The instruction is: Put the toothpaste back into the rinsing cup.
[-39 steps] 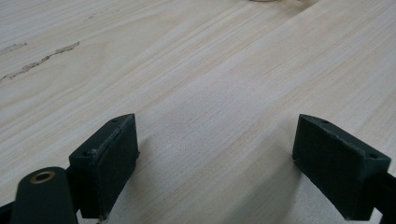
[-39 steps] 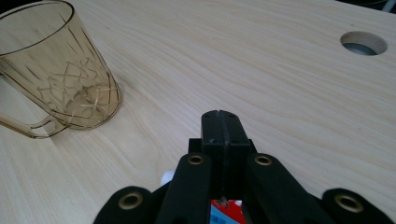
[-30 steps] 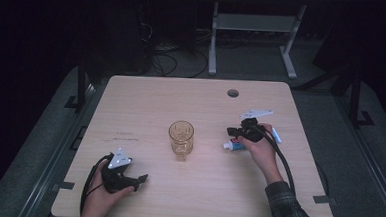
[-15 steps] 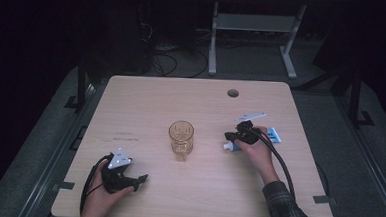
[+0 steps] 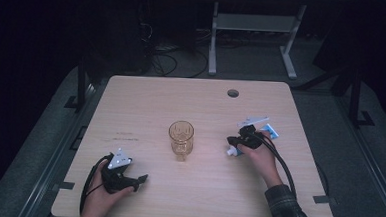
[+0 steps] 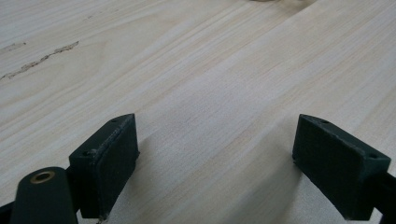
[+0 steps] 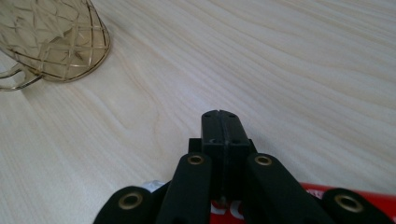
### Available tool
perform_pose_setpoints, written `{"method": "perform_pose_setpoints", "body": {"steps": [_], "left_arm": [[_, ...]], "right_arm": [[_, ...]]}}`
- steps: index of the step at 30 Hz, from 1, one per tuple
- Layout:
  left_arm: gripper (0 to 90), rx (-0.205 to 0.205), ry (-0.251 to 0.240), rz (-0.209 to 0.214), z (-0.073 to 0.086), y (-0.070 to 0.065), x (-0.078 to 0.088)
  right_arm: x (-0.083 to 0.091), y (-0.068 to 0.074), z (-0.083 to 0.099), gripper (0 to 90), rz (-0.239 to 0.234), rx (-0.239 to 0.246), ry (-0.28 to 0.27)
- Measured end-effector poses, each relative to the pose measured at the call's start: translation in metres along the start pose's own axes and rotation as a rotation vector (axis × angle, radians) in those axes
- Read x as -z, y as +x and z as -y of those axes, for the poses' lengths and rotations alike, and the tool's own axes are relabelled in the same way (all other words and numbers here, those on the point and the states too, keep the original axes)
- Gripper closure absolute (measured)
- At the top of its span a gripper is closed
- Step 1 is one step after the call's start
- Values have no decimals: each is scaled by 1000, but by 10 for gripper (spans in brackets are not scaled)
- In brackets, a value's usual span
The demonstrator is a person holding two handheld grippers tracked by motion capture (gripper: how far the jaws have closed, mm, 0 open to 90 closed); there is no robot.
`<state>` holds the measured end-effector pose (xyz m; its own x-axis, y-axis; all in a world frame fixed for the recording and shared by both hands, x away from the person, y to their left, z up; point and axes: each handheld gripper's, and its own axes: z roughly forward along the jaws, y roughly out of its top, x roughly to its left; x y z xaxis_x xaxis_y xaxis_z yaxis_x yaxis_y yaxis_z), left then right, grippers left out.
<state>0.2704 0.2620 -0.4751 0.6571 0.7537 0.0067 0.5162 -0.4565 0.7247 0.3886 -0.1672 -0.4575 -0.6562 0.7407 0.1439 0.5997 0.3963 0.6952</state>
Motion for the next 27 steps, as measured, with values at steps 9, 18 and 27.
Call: {"method": "perform_pose_setpoints", "body": {"steps": [9,18,27], "left_arm": [[134,-1,0,1,0,0,0],[134,-1,-1,2,0,0,0],[134,-1,-1,2,0,0,0]], "right_arm": [[16,5,13,900,1,6,-5],[36,4,27,900,14,-1,-12],[54,3,43,900,20,-5,-17]]}}
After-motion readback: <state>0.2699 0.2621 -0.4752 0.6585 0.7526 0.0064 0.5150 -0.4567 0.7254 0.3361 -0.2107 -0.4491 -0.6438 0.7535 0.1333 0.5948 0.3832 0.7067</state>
